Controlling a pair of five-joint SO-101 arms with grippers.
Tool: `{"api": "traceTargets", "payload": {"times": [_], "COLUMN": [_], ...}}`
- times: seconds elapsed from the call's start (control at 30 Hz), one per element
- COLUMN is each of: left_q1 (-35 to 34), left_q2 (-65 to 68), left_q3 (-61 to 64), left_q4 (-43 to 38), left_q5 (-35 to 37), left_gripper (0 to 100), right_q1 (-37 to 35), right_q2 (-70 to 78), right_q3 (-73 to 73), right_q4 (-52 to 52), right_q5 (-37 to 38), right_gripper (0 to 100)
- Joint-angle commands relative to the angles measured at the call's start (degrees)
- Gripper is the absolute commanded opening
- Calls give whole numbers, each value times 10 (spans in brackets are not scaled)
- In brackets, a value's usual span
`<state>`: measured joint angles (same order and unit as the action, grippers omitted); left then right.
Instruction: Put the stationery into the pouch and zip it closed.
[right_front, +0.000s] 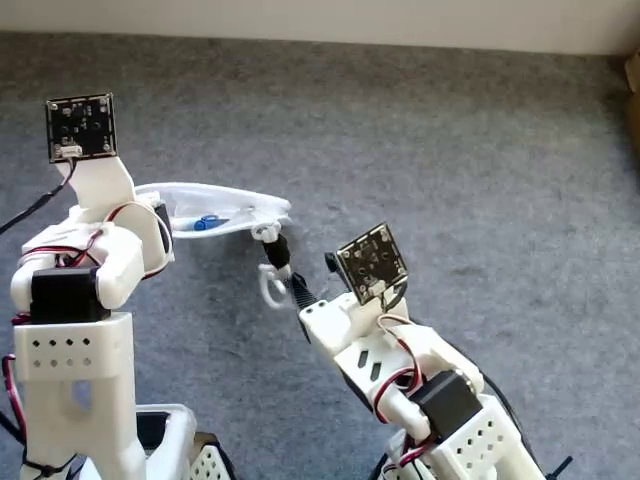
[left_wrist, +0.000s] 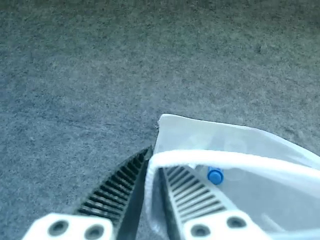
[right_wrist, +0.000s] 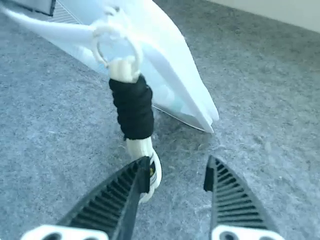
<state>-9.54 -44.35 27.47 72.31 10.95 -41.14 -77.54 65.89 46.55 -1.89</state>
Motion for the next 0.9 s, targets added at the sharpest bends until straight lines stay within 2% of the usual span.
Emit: {"api": "traceTargets", "payload": {"times": [0.0,0.47,0.63,0.87], "left_q1": [-7,-7,-5,-5], "left_q2": [4,3,3,3], "left_q3": [4,5,5,5], "left_q4": [-10,-8,-8,-8], "left_q5": [8,7,7,7], "left_gripper": [7,7,7,7], "right_q1": [-17,-94,-92,-59], "right_q2": [-7,-6,-5,0], "right_q3": [-5,-6,-1,1], "right_q4": [-19,-92,-166,-189], "right_q5": [-5,-5,-3,-4], "right_gripper": [204,203,203,203]}}
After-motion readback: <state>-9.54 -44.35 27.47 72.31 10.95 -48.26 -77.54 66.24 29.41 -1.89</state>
